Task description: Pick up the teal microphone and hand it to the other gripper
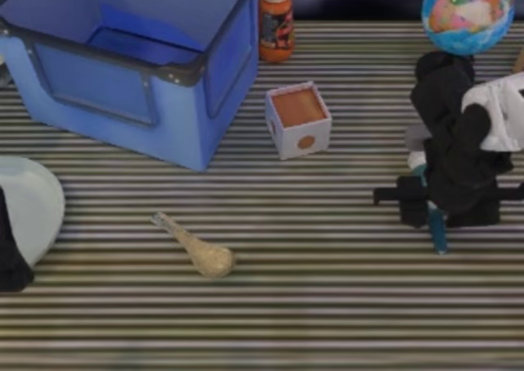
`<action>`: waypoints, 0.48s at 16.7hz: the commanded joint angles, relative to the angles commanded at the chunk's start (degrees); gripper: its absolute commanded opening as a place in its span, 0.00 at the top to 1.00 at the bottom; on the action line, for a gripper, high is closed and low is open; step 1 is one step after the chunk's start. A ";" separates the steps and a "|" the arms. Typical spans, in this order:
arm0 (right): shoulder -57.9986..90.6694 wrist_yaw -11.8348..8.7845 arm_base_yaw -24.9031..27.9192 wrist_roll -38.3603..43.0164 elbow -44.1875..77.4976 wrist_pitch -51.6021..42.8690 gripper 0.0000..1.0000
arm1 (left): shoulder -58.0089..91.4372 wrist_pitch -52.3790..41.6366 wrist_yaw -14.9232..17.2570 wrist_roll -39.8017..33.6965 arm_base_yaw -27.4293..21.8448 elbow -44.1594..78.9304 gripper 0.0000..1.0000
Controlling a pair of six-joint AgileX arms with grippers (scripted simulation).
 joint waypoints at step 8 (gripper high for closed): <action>-5.87 -3.32 0.22 -3.44 -1.26 10.85 1.00 | 0.00 0.00 0.00 0.00 0.00 0.00 0.00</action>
